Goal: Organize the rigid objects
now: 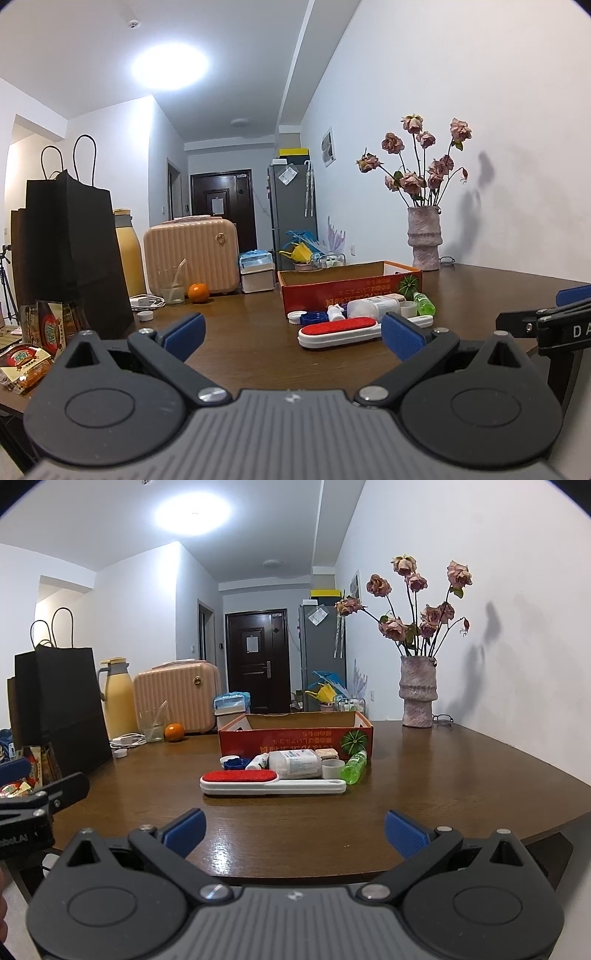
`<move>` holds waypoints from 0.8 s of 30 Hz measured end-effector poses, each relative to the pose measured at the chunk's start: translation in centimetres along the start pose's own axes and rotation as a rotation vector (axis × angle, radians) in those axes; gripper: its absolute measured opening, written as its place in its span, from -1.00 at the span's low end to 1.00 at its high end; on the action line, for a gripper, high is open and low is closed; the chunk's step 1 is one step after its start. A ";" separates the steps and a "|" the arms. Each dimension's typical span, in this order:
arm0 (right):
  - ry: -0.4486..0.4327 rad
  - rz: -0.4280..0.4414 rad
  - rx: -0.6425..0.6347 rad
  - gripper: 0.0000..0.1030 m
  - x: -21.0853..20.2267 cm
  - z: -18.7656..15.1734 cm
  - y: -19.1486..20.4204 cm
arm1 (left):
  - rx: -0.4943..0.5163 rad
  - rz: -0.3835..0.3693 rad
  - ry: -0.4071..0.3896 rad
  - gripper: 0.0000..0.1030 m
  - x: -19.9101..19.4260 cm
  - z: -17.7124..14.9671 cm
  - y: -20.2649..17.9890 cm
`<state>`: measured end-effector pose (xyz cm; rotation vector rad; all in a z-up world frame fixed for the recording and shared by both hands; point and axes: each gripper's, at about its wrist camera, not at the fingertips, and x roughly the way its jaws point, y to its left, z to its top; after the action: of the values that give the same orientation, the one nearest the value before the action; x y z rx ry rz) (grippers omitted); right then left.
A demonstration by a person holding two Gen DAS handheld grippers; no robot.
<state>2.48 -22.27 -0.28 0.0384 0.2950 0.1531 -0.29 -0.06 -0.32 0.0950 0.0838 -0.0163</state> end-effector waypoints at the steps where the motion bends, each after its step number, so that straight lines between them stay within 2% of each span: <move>1: 0.001 -0.001 -0.001 1.00 0.0 0.0 0.0 | 0.000 -0.002 0.002 1.00 0.0 0.0 0.0; 24: 0.004 -0.020 -0.005 1.00 0.0 -0.1 -0.3 | -0.004 -0.014 0.010 1.00 0.3 -0.3 0.1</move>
<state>2.44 -22.55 -0.42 0.0304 0.2986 0.1340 -0.06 0.09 -0.61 0.0903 0.0948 -0.0301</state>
